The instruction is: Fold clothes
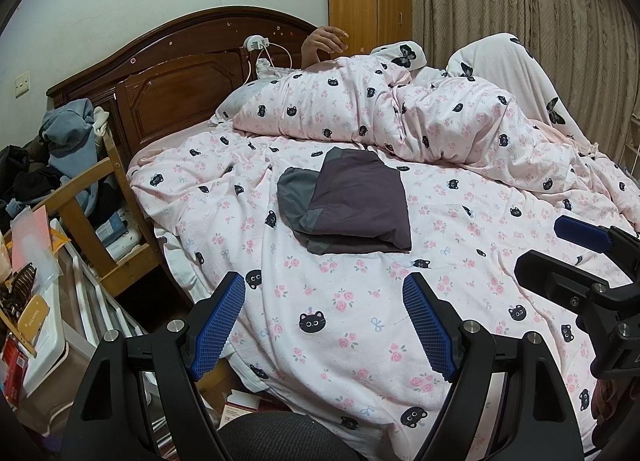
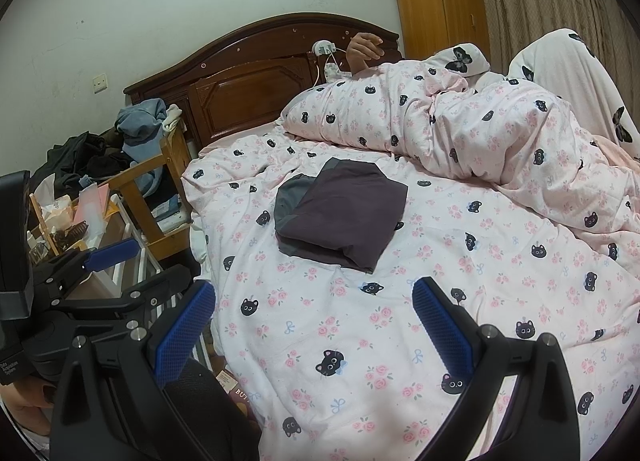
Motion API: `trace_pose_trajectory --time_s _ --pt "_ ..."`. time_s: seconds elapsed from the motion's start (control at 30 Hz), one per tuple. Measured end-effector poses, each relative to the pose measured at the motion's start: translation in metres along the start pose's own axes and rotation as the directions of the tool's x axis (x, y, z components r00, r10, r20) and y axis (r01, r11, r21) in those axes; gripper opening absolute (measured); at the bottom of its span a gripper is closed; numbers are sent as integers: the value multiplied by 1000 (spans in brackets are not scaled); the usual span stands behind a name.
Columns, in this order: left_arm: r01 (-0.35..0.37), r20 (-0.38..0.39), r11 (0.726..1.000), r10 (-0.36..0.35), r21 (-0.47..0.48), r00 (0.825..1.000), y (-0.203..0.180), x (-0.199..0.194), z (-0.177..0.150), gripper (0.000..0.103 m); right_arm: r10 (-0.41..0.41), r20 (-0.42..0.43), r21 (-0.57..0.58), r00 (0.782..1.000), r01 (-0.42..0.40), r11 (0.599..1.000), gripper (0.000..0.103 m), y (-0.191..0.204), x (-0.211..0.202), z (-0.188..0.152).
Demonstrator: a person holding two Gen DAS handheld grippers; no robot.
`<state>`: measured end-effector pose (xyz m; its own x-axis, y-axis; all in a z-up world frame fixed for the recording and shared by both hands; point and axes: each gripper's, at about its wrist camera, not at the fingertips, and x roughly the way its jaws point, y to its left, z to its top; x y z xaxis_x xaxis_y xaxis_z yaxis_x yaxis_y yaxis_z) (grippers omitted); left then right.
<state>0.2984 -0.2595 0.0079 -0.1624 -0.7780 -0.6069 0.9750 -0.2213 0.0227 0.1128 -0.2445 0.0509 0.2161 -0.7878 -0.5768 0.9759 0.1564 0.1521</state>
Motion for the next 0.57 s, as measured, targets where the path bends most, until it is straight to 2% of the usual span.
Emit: trace_pose_trajectory --time_s 0.57 --pt "-11 26 1000 11 15 1000 -3 -4 2 77 3 -2 2 1000 -3 1000 101 -3 0 0"
